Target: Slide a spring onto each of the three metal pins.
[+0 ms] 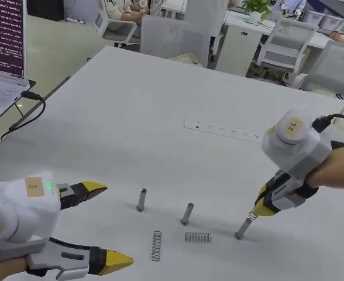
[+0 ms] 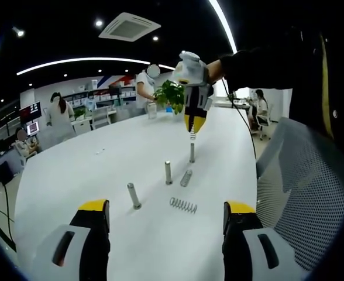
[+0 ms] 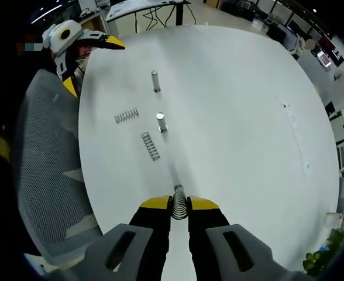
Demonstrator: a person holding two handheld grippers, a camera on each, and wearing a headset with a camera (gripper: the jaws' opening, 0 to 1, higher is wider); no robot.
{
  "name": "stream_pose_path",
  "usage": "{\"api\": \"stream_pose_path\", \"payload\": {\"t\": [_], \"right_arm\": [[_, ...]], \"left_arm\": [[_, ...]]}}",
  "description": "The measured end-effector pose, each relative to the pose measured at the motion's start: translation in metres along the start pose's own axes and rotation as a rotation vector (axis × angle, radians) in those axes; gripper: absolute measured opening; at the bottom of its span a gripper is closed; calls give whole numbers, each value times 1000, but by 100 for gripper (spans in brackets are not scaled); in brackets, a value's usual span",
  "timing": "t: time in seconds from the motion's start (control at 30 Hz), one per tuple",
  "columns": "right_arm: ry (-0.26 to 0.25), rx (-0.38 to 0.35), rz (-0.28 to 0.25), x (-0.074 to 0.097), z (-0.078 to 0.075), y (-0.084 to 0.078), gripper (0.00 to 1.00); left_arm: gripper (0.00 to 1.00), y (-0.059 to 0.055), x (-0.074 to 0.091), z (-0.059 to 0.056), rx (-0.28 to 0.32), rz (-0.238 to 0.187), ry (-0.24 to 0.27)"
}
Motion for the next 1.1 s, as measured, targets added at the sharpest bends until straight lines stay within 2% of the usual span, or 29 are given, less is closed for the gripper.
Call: {"api": "stream_pose_path", "payload": {"t": [0.73, 1.1], "right_arm": [[24, -14, 14, -15, -1, -2, 8], [29, -15, 20, -28, 1, -3, 8]], "left_arm": [[73, 0, 1, 0, 3, 6, -8], [72, 1, 1, 0, 4, 6, -9]]}}
Point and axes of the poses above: the centre of the closed fingertips' face, and the gripper's own axes: x roughly backward along the fingers, z roughly to its left, y roughly out of its top, the point moved 10 cm from there along x, roughly backward along the fingers
